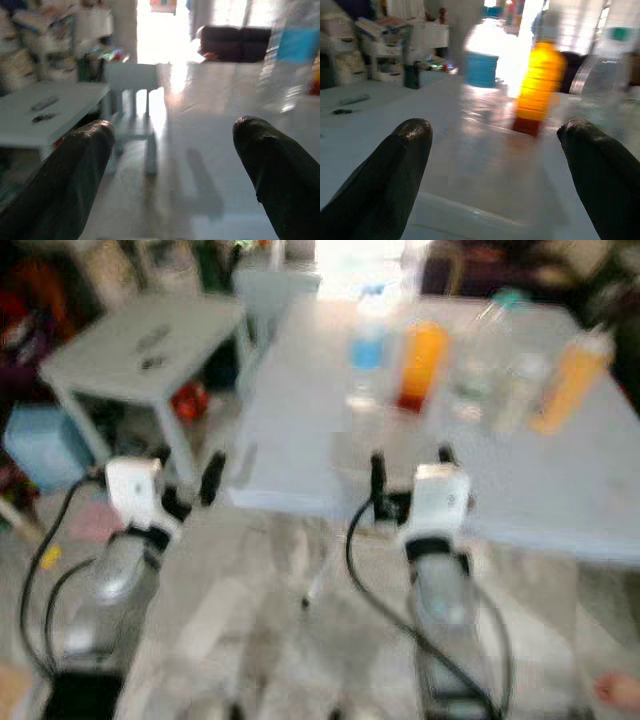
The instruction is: Restocking fridge
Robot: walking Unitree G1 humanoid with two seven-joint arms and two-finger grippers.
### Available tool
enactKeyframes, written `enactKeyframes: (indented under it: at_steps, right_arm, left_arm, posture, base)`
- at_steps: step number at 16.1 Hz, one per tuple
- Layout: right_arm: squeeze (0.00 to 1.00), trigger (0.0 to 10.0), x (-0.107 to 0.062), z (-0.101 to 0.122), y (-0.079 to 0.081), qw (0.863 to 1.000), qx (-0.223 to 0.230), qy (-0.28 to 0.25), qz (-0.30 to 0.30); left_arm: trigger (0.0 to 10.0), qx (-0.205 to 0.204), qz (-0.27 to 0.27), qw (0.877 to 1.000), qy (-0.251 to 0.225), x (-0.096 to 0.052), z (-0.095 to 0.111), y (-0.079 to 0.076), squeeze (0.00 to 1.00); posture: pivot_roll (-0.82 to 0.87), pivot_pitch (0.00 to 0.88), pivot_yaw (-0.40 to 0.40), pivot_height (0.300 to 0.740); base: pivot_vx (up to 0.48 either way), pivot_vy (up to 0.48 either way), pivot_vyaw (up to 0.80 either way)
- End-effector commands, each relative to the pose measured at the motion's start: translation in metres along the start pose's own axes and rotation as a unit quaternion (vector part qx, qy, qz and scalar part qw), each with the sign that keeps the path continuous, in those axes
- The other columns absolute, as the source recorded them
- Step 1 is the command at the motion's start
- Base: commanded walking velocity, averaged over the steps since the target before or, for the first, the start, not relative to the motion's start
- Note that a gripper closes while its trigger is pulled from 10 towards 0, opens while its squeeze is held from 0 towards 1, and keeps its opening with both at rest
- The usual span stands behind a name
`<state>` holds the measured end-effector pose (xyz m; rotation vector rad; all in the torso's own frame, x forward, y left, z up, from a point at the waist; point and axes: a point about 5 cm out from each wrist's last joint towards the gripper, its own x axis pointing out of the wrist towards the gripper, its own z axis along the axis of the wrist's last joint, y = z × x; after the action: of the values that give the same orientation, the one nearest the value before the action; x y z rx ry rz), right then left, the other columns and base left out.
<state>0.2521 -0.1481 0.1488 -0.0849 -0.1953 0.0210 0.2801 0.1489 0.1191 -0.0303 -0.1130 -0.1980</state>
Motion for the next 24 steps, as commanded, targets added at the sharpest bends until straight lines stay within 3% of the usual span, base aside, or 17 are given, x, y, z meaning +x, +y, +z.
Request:
enactKeyframes:
  at_steps: [1, 5, 8, 11, 15, 21, 24]
  right_arm:
    - [0.0, 10.0, 0.001, 0.003, -0.004, 1.0, -0.005, -0.006, -0.006]
    - [0.0, 10.0, -0.001, -0.002, -0.019, 0.996, -0.053, 0.009, -0.071]
    - [0.0, 10.0, -0.004, -0.011, -0.033, 0.992, -0.02, 0.039, -0.121]
    - [0.0, 10.0, 0.001, -0.01, -0.04, 0.991, -0.022, 0.037, -0.124]
    - [0.0, 10.0, 0.009, -0.008, -0.042, 0.993, -0.025, 0.031, -0.116]
    - [0.0, 10.0, -0.007, 0.013, -0.036, 0.993, -0.056, -0.011, -0.1]
    - [0.0, 10.0, -0.015, 0.005, -0.035, 0.994, -0.054, 0.006, -0.094]
  left_arm:
    - [10.0, 0.001, -0.004, 1.0, -0.001, 0.001, 0.002, -0.001, 0.0]
    - [10.0, -0.015, -0.037, 0.999, 0.004, -0.003, 0.0, -0.009, 0.0]
    - [10.0, -0.015, -0.043, 0.999, 0.008, -0.004, -0.001, -0.01, 0.0]
    - [10.0, -0.012, -0.046, 0.999, 0.01, -0.004, -0.001, -0.009, 0.0]
    - [10.0, -0.012, -0.057, 0.998, 0.007, -0.005, 0.002, -0.01, 0.0]
    - [10.0, -0.026, -0.049, 0.998, -0.012, -0.009, 0.016, -0.006, 0.0]
    - [10.0, -0.03, -0.046, 0.998, -0.003, -0.013, 0.011, -0.005, 0.0]
  posture:
    - [-0.1, 0.034, 0.03, 0.74]
    - [-0.1, 0.036, 0.03, 0.74]
    - [-0.1, 0.042, 0.035, 0.74]
    - [-0.09, 0.049, 0.041, 0.74]
    - [-0.09, 0.053, 0.044, 0.74]
    - [-0.1, 0.042, 0.042, 0.74]
    - [-0.11, 0.039, 0.037, 0.74]
  base:
    - [0.0, 0.0, 0.0]
    - [0.0, 0.0, 0.0]
    - [0.0, 0.0, -0.8]
    - [0.0, 0.0, -0.8]
    - [0.0, 0.0, 0.0]
    - [0.221, 0.0, 0.0]
    - [0.284, 0.0, 0.0]
